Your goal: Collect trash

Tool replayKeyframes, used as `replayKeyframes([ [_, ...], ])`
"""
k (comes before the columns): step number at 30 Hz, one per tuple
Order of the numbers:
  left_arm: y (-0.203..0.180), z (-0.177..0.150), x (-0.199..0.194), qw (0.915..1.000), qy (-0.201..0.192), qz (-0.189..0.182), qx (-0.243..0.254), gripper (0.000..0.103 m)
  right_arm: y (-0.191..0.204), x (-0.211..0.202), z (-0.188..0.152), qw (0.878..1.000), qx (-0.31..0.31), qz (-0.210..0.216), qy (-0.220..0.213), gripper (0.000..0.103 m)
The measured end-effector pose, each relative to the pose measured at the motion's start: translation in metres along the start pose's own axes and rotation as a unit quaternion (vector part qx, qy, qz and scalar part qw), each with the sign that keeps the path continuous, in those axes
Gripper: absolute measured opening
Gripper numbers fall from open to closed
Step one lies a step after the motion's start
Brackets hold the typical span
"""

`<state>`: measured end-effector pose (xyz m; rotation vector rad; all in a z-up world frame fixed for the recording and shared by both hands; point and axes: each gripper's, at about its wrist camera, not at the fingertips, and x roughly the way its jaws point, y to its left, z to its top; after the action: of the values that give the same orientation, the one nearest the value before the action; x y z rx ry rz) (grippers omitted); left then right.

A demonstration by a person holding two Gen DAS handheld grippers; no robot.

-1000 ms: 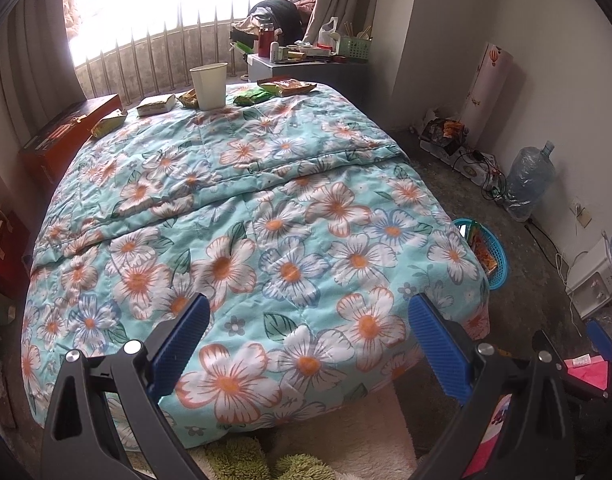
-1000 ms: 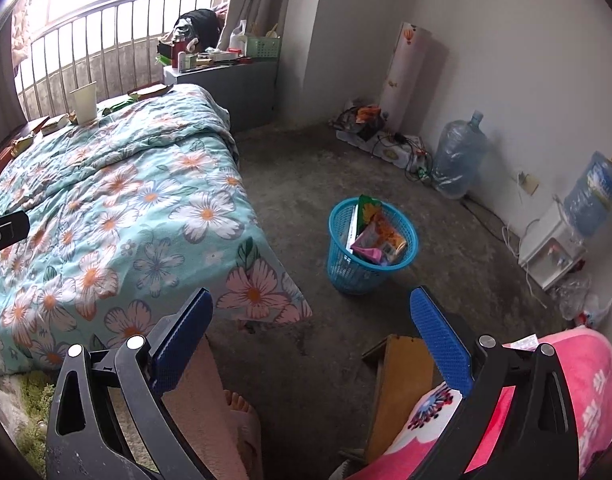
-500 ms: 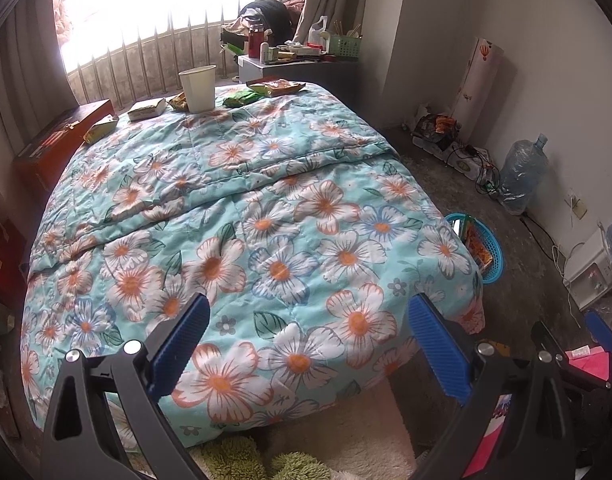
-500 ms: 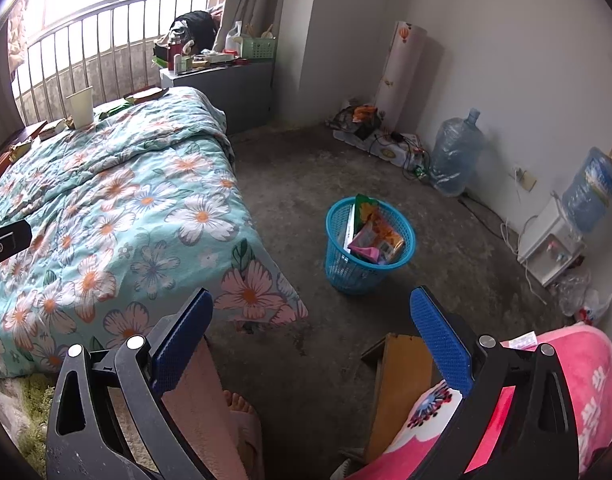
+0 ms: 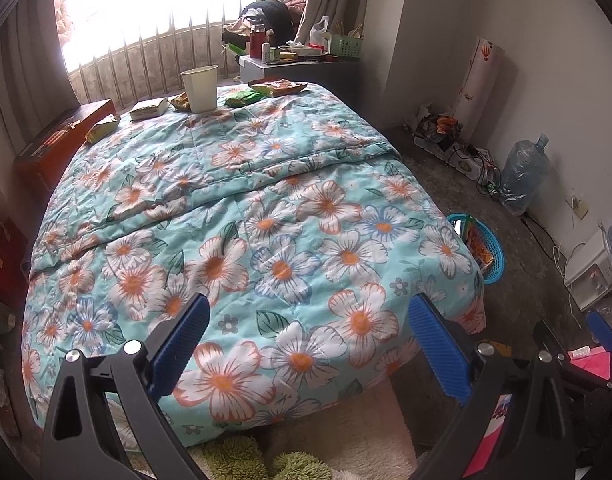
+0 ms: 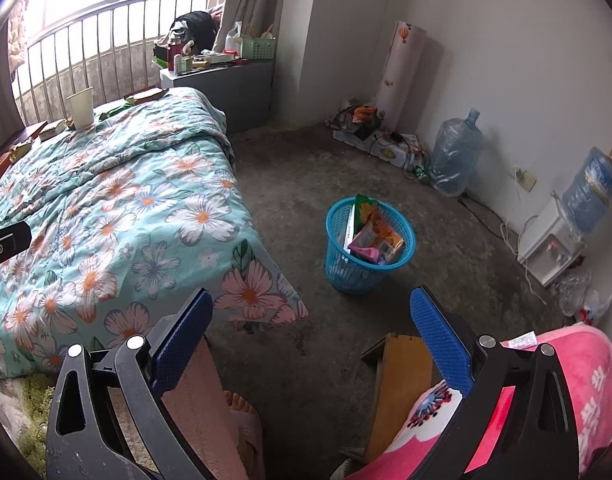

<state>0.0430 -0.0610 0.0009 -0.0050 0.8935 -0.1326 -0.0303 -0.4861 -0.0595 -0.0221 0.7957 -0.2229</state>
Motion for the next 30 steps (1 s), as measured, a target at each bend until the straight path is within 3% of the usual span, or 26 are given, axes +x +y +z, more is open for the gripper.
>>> replayKeyframes([
  [30,0.0018,0.0014,-0.0021,1.0000,-0.003,0.000,-0.001,0.097,0.0003,0.0004,0.0004,1.000,0.000,0.000,0.000,0.095],
])
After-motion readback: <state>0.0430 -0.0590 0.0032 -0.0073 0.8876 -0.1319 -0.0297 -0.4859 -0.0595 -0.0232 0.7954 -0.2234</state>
